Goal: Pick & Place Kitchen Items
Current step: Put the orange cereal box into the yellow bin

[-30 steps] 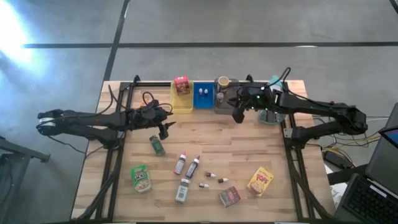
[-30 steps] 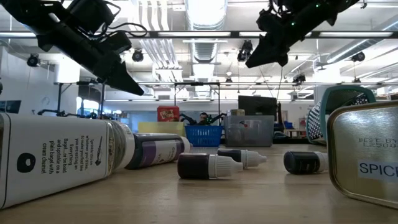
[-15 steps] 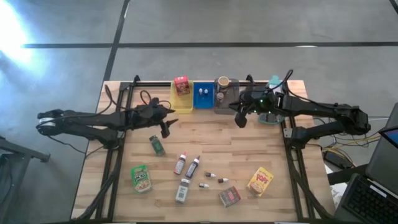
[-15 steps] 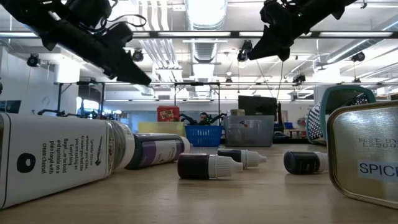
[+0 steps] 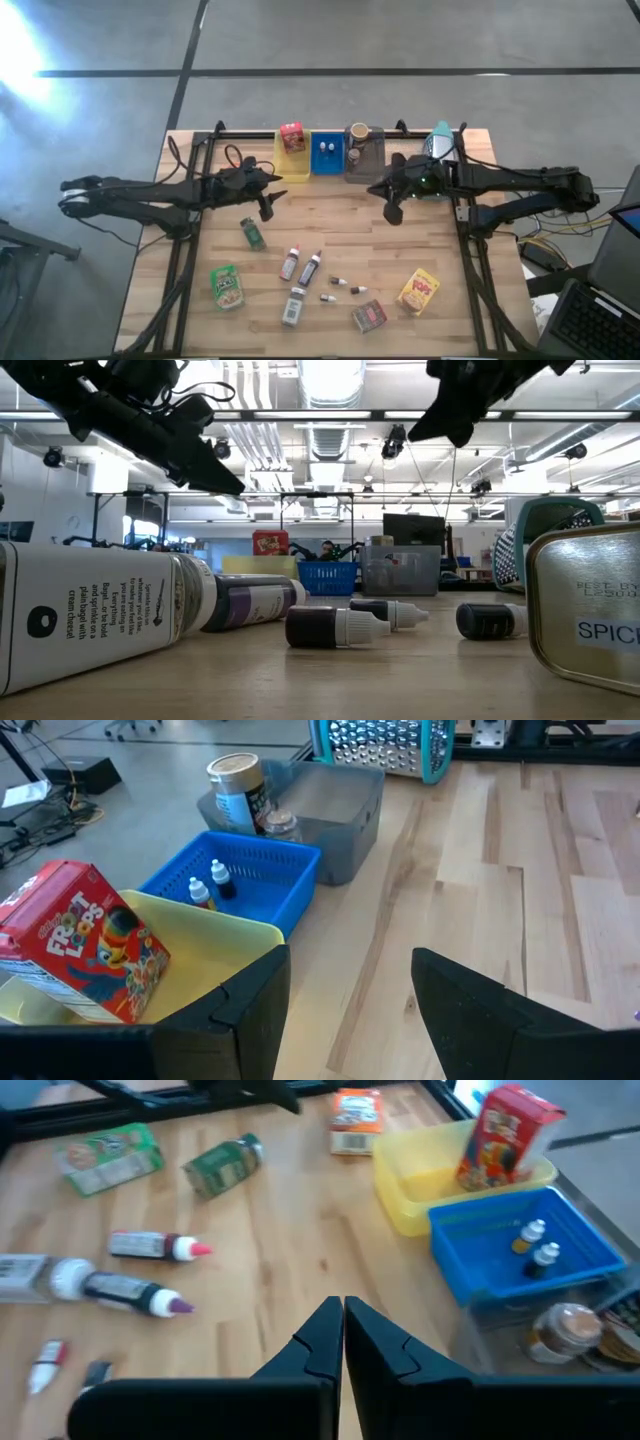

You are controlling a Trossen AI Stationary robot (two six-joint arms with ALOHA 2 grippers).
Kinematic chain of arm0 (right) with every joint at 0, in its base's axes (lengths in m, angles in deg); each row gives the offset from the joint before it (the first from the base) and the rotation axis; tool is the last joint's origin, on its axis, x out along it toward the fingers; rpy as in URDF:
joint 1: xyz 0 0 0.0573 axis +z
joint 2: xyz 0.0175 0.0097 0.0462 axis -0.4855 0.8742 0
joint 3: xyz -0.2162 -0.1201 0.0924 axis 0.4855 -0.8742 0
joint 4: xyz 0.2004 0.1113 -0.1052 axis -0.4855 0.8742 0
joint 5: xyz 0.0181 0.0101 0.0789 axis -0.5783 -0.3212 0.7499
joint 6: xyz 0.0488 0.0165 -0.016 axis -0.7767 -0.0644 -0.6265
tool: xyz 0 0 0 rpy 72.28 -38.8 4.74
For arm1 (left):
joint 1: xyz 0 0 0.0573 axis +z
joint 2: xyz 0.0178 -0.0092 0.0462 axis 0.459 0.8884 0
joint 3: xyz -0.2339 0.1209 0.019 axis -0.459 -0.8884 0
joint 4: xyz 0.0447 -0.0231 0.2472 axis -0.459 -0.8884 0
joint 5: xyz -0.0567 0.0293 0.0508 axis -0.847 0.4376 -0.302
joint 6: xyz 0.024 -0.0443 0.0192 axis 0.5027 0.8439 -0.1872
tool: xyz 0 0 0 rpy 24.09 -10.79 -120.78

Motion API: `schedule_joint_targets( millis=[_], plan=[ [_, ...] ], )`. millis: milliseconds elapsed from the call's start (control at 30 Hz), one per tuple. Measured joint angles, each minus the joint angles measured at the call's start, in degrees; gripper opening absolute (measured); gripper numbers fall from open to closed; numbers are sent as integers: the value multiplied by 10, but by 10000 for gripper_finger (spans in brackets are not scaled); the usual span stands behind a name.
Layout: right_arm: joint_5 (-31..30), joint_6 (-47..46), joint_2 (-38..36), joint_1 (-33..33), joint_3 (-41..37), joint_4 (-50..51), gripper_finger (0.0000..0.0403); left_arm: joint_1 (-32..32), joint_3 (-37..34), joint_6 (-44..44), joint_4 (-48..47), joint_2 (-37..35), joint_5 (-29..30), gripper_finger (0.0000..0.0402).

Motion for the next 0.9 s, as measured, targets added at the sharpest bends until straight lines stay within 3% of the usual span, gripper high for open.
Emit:
schedule_joint_targets(
  millis=[133, 267, 367, 533, 667, 900],
  plan=[
    [-4, -6, -14, 24, 0, 0, 8, 0, 0, 13, 0, 0, 0, 216],
    [-5, -6, -20, 39, 0, 0, 8, 0, 0, 89, 1, 0, -1, 216],
    [-5, -7, -20, 47, 0, 0, 8, 1, 13, 90, -37, -1, -29, 216],
    [-5, -5, -20, 50, 0, 0, 8, 4, 85, 23, -215, 1, -45, 216],
    [-5, -5, -20, 50, 0, 0, 8, 20, 167, 15, -390, 7, 1, 221],
    [-6, -18, -20, 50, 0, -4, 8, 64, 276, -13, -588, 28, 23, 272]
  ],
)
